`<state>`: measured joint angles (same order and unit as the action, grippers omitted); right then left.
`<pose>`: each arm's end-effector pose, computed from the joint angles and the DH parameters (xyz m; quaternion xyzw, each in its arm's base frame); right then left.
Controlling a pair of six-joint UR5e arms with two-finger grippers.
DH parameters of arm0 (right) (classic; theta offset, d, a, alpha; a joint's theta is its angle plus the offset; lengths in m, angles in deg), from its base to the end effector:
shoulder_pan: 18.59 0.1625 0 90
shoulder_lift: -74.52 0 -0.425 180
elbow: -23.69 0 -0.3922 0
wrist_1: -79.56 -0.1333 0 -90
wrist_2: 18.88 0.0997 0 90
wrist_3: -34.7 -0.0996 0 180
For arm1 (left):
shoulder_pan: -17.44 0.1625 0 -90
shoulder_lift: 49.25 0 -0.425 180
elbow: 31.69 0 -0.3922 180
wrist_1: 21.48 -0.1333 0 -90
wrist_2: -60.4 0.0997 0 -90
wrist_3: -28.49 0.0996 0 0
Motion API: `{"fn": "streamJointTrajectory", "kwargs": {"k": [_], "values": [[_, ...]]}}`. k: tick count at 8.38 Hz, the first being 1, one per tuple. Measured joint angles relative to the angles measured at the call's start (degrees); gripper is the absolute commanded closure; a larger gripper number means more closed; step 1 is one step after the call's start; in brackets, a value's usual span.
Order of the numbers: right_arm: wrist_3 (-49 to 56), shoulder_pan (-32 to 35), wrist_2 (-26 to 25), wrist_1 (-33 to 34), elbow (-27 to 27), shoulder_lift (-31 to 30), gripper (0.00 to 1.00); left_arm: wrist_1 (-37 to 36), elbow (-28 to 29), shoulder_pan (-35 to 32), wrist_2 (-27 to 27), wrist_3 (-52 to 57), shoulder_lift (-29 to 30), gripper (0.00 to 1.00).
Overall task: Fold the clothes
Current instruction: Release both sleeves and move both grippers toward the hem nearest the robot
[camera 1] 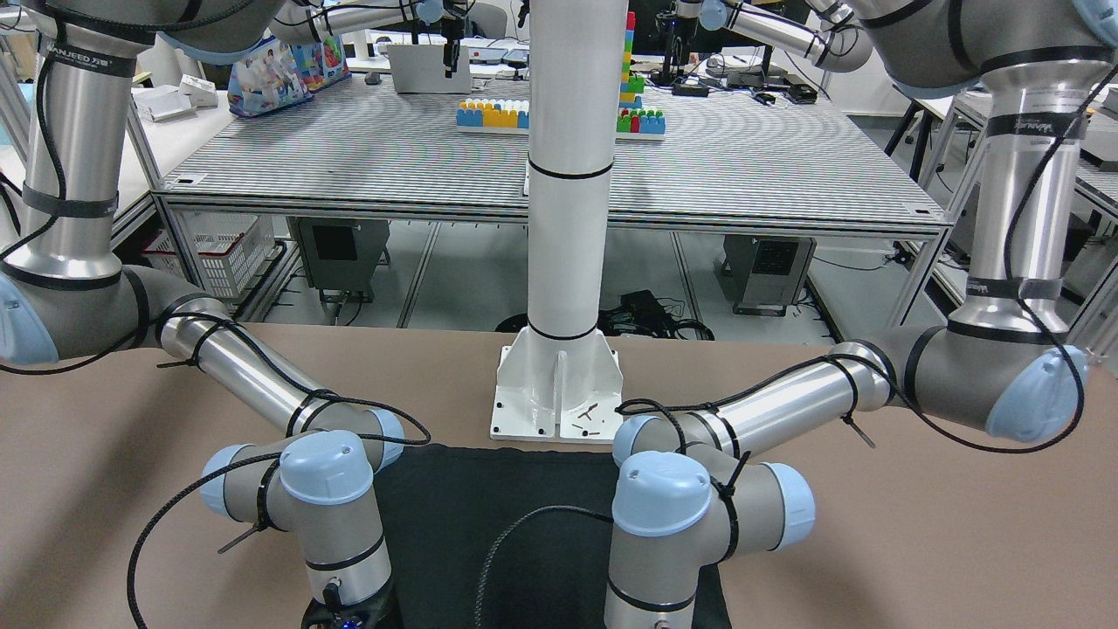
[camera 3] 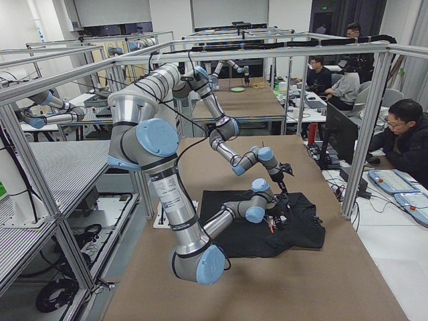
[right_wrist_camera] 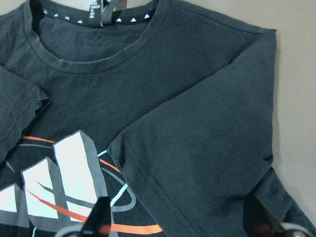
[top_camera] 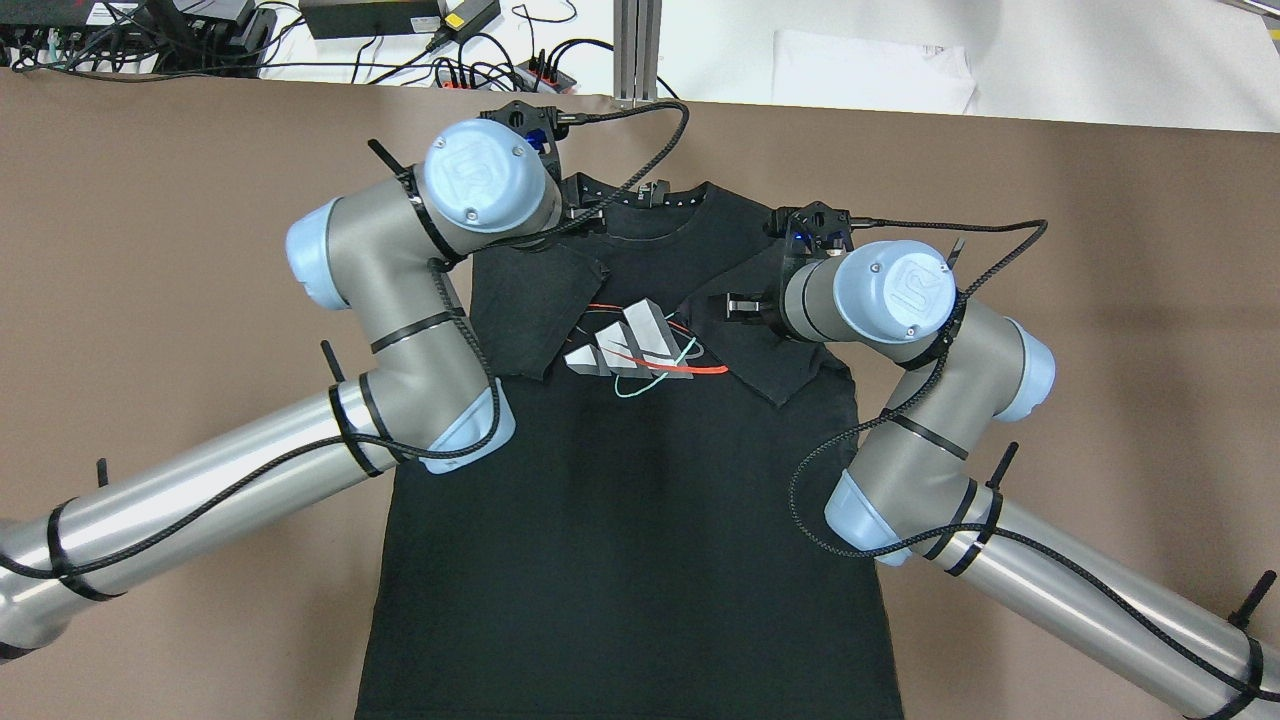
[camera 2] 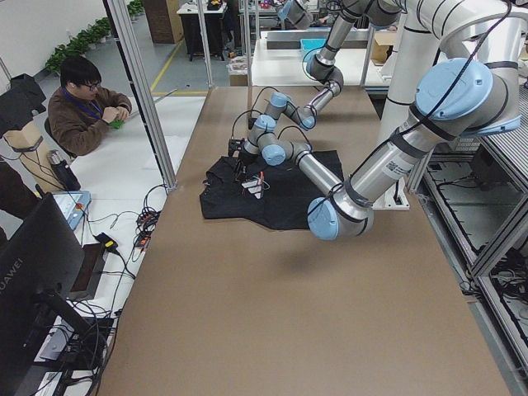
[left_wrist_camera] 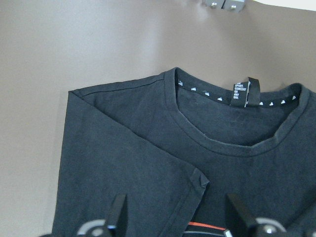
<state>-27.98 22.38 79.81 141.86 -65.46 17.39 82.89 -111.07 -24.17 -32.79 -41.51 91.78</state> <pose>-0.4499 -0.5473 0.2751 0.2243 -0.4478 0.0653 0.8631 0.4892 -0.6054 0.1514 0.2143 0.4076 -0.1538 0.8742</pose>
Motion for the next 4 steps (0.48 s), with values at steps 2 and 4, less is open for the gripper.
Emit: {"fn": "streamJointTrajectory", "kwargs": {"k": [2, 4], "values": [[-0.05, 0.12, 2.71, 0.25, -6.4, -4.45, 0.06, 0.95, -10.88, -1.88, -6.95, -2.03, -8.11, 0.0], [-0.23, 0.33, 7.98, 0.59, -15.84, -12.39, 0.06, 1.64, -19.65, -2.25, -11.86, -4.94, -14.9, 0.0]]}}
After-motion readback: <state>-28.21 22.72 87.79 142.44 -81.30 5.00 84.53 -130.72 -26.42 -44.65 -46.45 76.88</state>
